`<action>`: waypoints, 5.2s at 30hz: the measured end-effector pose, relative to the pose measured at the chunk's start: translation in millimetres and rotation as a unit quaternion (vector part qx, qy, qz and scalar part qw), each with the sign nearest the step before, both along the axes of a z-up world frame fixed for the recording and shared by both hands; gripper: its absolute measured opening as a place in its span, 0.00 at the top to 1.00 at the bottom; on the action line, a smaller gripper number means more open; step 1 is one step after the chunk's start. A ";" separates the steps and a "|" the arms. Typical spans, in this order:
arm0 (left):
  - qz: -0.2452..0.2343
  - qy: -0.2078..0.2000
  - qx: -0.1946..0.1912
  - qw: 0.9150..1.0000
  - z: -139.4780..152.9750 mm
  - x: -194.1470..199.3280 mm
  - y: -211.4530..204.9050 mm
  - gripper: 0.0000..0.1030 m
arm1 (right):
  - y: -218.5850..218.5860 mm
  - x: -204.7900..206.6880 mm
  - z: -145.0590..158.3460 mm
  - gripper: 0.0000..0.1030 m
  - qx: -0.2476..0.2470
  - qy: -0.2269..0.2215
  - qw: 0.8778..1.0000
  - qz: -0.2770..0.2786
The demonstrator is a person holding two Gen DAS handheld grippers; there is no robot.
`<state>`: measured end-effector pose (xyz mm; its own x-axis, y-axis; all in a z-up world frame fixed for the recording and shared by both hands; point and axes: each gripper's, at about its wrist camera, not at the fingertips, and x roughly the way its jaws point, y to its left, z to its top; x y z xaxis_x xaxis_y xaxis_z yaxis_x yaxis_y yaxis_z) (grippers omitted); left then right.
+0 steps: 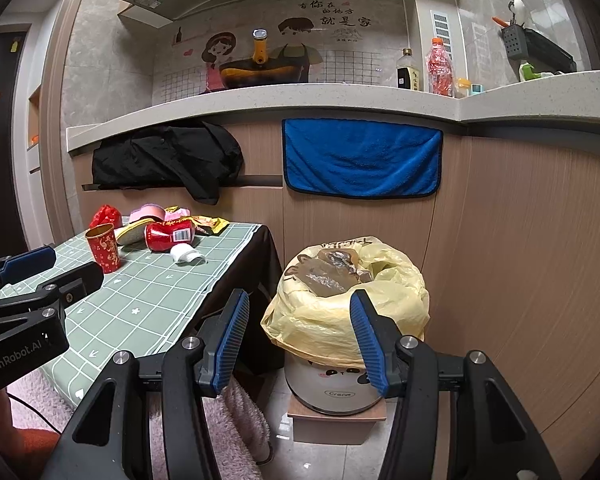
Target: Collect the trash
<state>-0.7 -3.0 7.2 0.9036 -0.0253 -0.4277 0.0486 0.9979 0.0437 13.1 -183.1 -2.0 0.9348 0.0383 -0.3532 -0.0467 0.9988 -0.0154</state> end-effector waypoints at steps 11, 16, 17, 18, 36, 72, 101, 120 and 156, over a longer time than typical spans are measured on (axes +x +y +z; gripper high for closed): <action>-0.001 0.000 0.000 1.000 0.2 1.3 -1.5 0.35 | -3.4 -1.4 2.5 0.51 0.006 -0.005 1.000 -0.003; -0.003 0.002 0.002 1.000 0.2 1.5 -2.5 0.35 | -4.5 -5.6 5.3 0.51 0.009 -0.012 1.000 -0.007; -0.003 0.002 0.002 1.000 0.2 2.0 -2.9 0.35 | -4.7 -5.5 5.4 0.51 0.009 -0.012 1.000 -0.007; -0.003 0.001 0.002 1.000 0.2 2.3 -3.1 0.35 | -4.9 -5.5 5.2 0.51 0.009 -0.012 1.000 -0.007; -0.003 0.000 0.004 1.000 -1.1 0.1 -7.7 0.35 | -6.1 -5.5 5.3 0.51 0.009 -0.013 1.000 -0.008; 0.046 0.044 -0.032 0.997 -7.5 74.9 88.1 0.41 | 53.1 89.4 29.5 0.51 -0.003 0.003 0.993 0.116; 0.150 0.147 -0.179 0.961 -69.9 233.6 267.8 0.92 | 175.0 271.9 -27.9 0.53 -0.064 0.113 0.953 0.274; 0.132 0.042 -0.098 0.986 -12.7 186.2 213.4 0.92 | 177.3 284.1 -32.2 0.87 -0.036 0.145 0.939 0.311; -0.159 0.053 -0.100 0.981 39.2 232.8 -86.3 0.92 | -112.4 190.8 53.4 0.86 0.015 0.022 0.999 0.047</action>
<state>232.1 -89.3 46.4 0.7871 -0.3912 -0.4768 0.3517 0.9198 -0.1741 203.8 -295.4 51.4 0.9098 0.1367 -0.3919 -0.1403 0.9899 0.0195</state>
